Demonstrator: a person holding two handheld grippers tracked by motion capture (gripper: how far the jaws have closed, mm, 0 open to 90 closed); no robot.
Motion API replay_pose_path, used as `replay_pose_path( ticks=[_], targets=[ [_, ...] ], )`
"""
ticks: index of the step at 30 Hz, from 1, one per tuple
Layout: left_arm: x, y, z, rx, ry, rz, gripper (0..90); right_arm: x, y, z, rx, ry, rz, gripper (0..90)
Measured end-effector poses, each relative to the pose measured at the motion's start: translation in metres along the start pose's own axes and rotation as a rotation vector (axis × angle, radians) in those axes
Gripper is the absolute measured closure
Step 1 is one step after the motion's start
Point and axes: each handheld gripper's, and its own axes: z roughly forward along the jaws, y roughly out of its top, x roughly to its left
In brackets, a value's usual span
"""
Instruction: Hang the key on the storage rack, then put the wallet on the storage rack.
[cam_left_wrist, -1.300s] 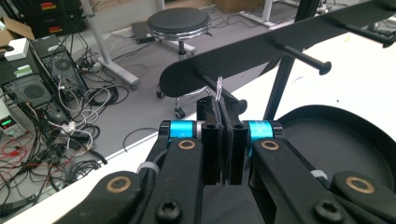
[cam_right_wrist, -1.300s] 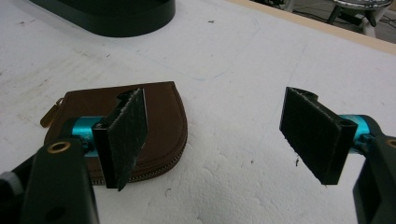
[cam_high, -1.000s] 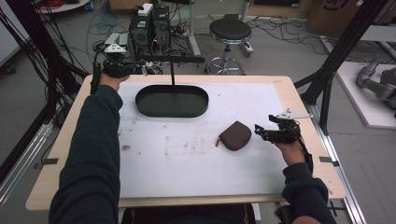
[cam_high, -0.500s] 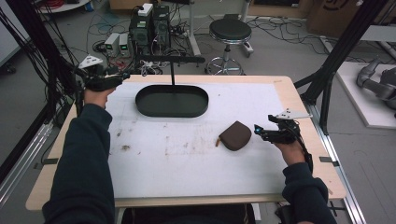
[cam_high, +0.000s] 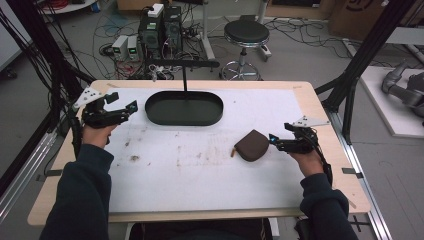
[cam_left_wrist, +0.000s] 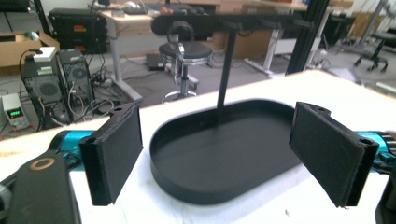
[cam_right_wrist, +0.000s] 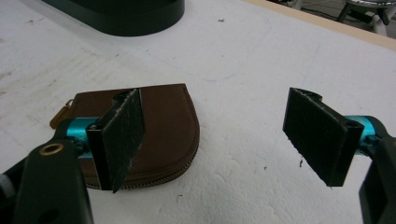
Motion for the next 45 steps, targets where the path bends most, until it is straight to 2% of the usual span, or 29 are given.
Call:
replay_pose_path(
  ticks=[4, 7, 11, 15, 16, 17, 18, 19, 20, 21, 23, 24, 25, 26, 28, 29, 31, 33, 34, 35, 36, 37, 38, 39, 40, 41, 42, 45],
  targets=[
    [-0.006, -0.013, -0.004, 0.025, -0.006, 0.015, 17.2, 0.003, 0.002, -0.003, -0.018, -0.001, 0.005, 21.1],
    [-0.008, -0.02, -0.008, 0.024, -0.003, 0.014, 17.2, 0.006, 0.002, -0.002, -0.001, 0.014, 0.017, 25.0],
    [-0.013, -0.027, -0.014, 0.023, -0.007, 0.018, 17.2, 0.014, 0.004, 0.001, 0.0, 0.021, 0.01, 25.0],
    [-0.018, -0.036, -0.017, 0.031, -0.019, 0.025, 17.2, 0.025, 0.005, 0.009, 0.045, 0.031, -0.011, 26.3],
    [-0.022, -0.04, -0.019, 0.032, -0.022, 0.033, 17.2, 0.029, 0.003, 0.011, 0.082, 0.032, -0.008, 33.4],
    [-0.022, -0.04, -0.019, 0.032, -0.022, 0.033, 17.2, 0.029, 0.003, 0.011, 0.082, 0.032, -0.008, 33.4],
    [-0.023, -0.042, -0.019, 0.031, -0.025, 0.033, 17.2, 0.03, -0.003, 0.014, 0.122, 0.01, 0.017, 34.3],
    [-0.024, -0.044, -0.02, 0.027, -0.027, 0.031, 17.2, 0.03, -0.003, 0.014, 0.122, 0.01, 0.017, 34.3],
    [-0.027, -0.05, -0.021, 0.027, -0.029, 0.029, 17.7, 0.024, -0.01, 0.016, 0.176, -0.02, 0.06, 37.7],
    [-0.027, -0.05, -0.021, 0.027, -0.029, 0.029, 18.0, 0.024, -0.01, 0.016, 0.176, -0.02, 0.06, 37.7],
    [-0.028, -0.054, -0.021, 0.041, -0.032, 0.035, 18.5, 0.02, -0.014, 0.015, 0.192, -0.04, 0.11, 41.7],
    [-0.028, -0.055, -0.021, 0.045, -0.033, 0.037, 18.7, 0.017, -0.015, 0.013, 0.199, -0.033, 0.137, 51.7],
    [-0.028, -0.056, -0.021, 0.048, -0.031, 0.036, 18.7, 0.017, -0.015, 0.013, 0.199, -0.033, 0.137, 51.7],
    [-0.028, -0.057, -0.021, 0.048, -0.031, 0.032, 18.9, 0.019, -0.015, 0.017, 0.224, -0.013, 0.118, 58.4],
    [-0.028, -0.058, -0.021, 0.053, -0.031, 0.028, 19.0, 0.021, -0.015, 0.021, 0.241, -0.004, 0.106, 59.7],
    [-0.027, -0.058, -0.021, 0.056, -0.034, 0.031, 19.6, 0.022, -0.015, 0.028, 0.262, -0.011, 0.083, 60.7],
    [-0.027, -0.06, -0.02, 0.065, -0.036, 0.028, 19.8, 0.021, -0.014, 0.029, 0.266, -0.013, 0.08, 60.8],
    [-0.027, -0.061, -0.02, 0.068, -0.038, 0.027, 20.6, 0.02, -0.011, 0.032, 0.276, -0.037, 0.052, 64.8],
    [-0.026, -0.061, -0.021, 0.068, -0.035, 0.029, 21.2, 0.021, -0.009, 0.033, 0.304, -0.091, -0.017, 70.1],
    [-0.026, -0.061, -0.021, 0.066, -0.034, 0.028, 21.2, 0.021, -0.008, 0.036, 0.331, -0.145, -0.095, 69.8],
    [-0.026, -0.061, -0.021, 0.063, -0.035, 0.025, 21.2, 0.017, -0.007, 0.039, 0.336, -0.16, -0.11, 66.8],
    [-0.026, -0.061, -0.021, 0.065, -0.035, 0.027, 21.2, 0.013, -0.007, 0.04, 0.325, -0.164, -0.075, 60.6],
    [-0.026, -0.061, -0.022, 0.067, -0.038, 0.03, 21.2, 0.008, -0.005, 0.037, 0.266, -0.169, -0.005, 54.6],
    [-0.026, -0.062, -0.022, 0.066, -0.038, 0.029, 21.2, 0.008, -0.005, 0.037, 0.266, -0.169, -0.005, 54.6],
    [-0.026, -0.062, -0.021, 0.066, -0.036, 0.031, 21.2, 0.011, -0.002, 0.03, 0.202, -0.147, 0.027, 48.1],
    [-0.025, -0.062, -0.021, 0.07, -0.034, 0.031, 21.2, 0.011, -0.002, 0.03, 0.202, -0.147, 0.027, 48.1],
    [-0.025, -0.063, -0.02, 0.073, -0.03, 0.029, 21.2, 0.017, 0.0, 0.029, 0.183, -0.138, 0.045, 44.6],
    [-0.025, -0.063, -0.021, 0.077, -0.029, 0.028, 21.2, 0.027, -0.001, 0.033, 0.257, -0.101, 0.076, 55.1]
  ],
)
